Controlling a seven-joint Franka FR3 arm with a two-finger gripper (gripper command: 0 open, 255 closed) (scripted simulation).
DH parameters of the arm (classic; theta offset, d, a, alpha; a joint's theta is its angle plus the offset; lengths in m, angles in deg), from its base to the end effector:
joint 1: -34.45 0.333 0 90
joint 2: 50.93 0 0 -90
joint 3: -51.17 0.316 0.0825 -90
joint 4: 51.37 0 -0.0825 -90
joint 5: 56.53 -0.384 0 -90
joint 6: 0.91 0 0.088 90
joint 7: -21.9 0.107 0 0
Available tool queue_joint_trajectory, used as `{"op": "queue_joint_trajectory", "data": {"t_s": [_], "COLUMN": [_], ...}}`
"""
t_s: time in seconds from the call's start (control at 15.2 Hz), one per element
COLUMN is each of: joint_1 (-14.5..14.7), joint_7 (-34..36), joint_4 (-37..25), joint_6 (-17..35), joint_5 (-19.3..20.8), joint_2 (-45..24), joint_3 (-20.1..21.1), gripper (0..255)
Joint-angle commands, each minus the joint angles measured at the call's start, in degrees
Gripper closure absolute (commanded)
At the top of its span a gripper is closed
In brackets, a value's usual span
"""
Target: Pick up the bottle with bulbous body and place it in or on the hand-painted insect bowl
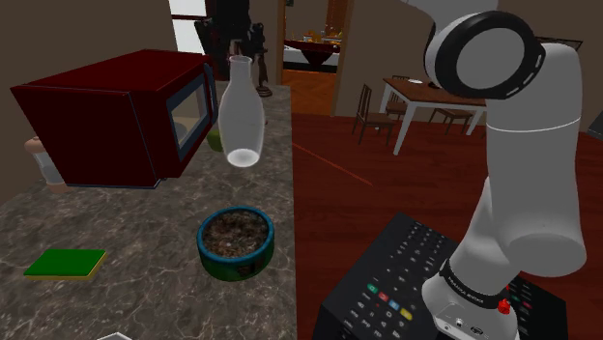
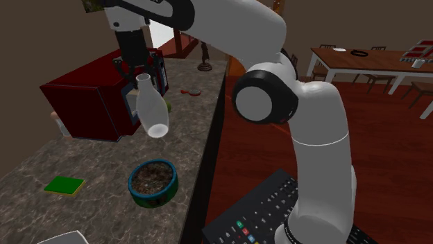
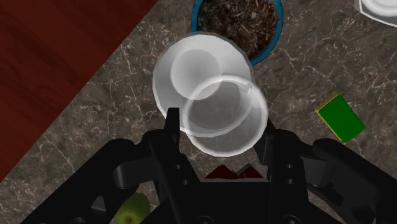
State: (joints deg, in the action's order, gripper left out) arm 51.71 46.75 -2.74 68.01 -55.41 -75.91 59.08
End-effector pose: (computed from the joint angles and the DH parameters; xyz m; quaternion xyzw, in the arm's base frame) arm 0.5835 0.2414 0.6599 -0.9990 0.0056 0.0439 0.0017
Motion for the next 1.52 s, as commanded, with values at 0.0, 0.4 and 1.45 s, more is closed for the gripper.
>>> {"op": "queue_joint_trajectory", "data": {"t_s": [0.0,0.4,1.45], "joint_1": [1.7,8.9,5.5], "joint_7": [2.4,10.1,8.7], "joint_4": [0.5,-14.2,23.3], "joint_6": [-0.6,-9.1,13.2], "joint_5": [-0.1,1.2,-1.4], "joint_2": [1.1,-4.8,10.4], "joint_3": [0.6,2.4,2.3], "gripper": [255,255,255]}}
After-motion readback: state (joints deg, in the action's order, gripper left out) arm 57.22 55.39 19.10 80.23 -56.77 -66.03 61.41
